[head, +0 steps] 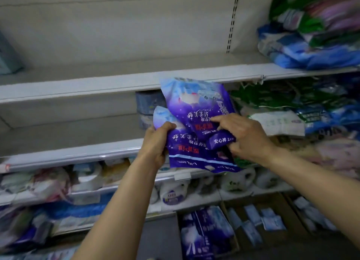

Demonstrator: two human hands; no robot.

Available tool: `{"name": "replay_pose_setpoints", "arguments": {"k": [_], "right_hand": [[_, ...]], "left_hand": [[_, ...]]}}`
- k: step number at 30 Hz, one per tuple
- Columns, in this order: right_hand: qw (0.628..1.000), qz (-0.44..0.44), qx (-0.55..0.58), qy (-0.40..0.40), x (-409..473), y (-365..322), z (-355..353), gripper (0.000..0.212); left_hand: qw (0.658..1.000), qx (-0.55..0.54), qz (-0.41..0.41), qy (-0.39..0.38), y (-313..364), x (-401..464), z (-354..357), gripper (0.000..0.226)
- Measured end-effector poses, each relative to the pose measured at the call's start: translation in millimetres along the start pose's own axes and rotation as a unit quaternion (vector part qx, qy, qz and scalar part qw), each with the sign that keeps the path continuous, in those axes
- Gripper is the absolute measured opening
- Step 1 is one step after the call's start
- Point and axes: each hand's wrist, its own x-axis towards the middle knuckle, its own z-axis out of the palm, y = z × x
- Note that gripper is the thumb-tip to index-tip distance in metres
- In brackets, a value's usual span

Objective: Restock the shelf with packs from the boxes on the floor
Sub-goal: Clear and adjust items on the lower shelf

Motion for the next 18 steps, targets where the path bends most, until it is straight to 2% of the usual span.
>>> {"name": "replay_pose_setpoints", "arguments": {"k": [5, 9, 13, 18], "right_hand": [[0.996, 0.042, 0.031, -0.078, -53, 7, 31, 0.045], [0.979, 0.093, 0.062, -0.168, -85, 11, 64, 0.032], [0.954, 0.18, 0.066, -0.232, -104, 17, 96, 0.021], [0.923, 0.233, 0.041, -0.304, -122, 20, 133, 0.019]], "left_hand": [[0.993, 0.028, -0.117, 0.008, -79, -2, -8, 0.019], [0.982, 0.03, -0.18, 0.051, -137, -1, -23, 0.029], [0.966, 0.012, -0.246, 0.077, -188, 8, -32, 0.033], [0.954, 0.015, -0.285, 0.088, -224, 23, -22, 0.038]]}}
